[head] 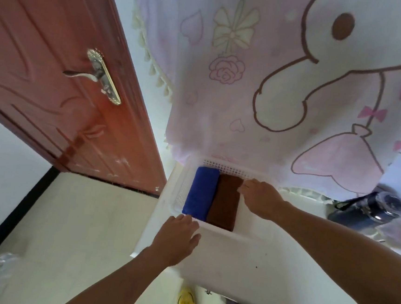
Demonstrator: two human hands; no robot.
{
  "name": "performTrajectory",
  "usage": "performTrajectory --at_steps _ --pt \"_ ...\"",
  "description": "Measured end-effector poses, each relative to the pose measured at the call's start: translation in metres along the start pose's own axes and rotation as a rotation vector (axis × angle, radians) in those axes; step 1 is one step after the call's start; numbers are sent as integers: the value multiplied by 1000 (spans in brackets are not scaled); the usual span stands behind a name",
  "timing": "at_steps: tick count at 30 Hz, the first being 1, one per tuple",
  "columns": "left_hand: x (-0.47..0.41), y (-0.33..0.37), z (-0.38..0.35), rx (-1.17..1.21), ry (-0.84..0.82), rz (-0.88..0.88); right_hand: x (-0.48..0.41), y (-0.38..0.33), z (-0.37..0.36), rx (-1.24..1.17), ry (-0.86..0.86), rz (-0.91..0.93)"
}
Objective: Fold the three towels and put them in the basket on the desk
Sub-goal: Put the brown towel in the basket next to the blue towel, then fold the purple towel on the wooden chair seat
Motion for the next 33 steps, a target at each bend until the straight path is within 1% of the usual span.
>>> performTrajectory --at_steps 2,5,7,9,11,12,13,14,15,17,22,25,29,33 --pt "23 -9 -1 25 6 89 3 -21 10 -11 27 65" --pt "66 -21 -13 26 11 250 3 -67 22 -14 76 244" --pt "101 -24 -30 68 12 403 5 -103 26 -60 130 409" --pt "151 -22 -57 140 41 582 11 -149 33 -90 167 567" --pt "197 -13 -82 204 71 707 23 -188 37 -97 156 675" --pt "246 2 -102 257 59 824 38 -230 33 -73 125 781" --pt "258 5 -107 269 65 844 40 -238 30 -59 126 799" --pt "284 14 -119 290 71 905 49 -260 29 -47 125 853" --pt "318 26 -129 306 77 971 61 -290 28 -34 131 944" --pt "385 48 -154 348 112 1123 95 -353 30 16 98 1111" --pt "550 118 -224 477 195 1487 212 -517 36 71 160 1464" --pt "637 168 -269 554 247 1650 300 -607 27 117 168 1653" --pt "743 238 -324 648 277 1838 423 -713 1 178 149 1852" --pt "841 311 -365 711 321 2021 552 -798 -25 249 104 2028"
Point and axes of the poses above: each hand's wrist, its own x-axis away from the middle knuckle, its own z-axis out of the back of the hand, y = z × x, the point moved 2 cm from there along -x, towards the middle knuckle, and after that the axes turned 4 degrees about -y, right-handed, at the moved point
